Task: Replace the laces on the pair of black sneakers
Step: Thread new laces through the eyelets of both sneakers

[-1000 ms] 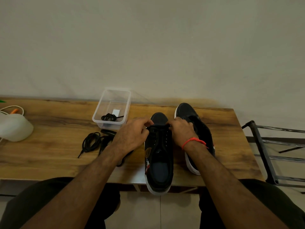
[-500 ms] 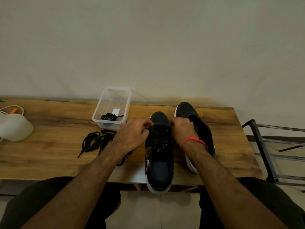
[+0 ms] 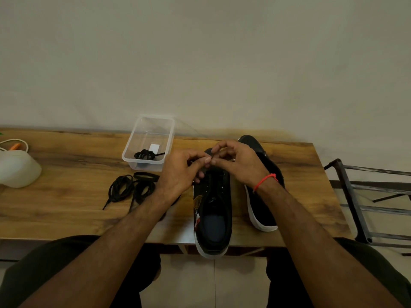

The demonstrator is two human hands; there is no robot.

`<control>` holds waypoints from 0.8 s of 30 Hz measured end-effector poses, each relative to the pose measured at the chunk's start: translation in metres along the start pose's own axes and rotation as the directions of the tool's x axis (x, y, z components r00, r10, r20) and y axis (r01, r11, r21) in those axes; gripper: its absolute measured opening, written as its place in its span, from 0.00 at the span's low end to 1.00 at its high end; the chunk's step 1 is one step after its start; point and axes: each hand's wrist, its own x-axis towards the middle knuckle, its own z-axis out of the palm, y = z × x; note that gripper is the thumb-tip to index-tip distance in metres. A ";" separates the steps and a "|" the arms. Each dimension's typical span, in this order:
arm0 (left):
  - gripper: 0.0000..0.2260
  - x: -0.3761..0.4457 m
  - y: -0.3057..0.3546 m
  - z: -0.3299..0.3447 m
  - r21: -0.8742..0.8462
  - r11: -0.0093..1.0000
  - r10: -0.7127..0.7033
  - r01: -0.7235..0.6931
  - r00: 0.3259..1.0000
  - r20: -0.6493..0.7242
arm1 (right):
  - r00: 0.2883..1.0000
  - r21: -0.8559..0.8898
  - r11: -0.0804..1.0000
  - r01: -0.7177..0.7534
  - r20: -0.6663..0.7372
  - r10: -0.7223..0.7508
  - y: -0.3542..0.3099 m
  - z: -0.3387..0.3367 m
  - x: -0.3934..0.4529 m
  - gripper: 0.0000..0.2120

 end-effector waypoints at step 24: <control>0.08 -0.015 -0.008 0.034 0.362 0.931 -0.024 -0.053 0.979 0.204 | 0.859 -0.154 0.875 -0.459 0.176 0.481 0.002 -0.012 -0.025 0.10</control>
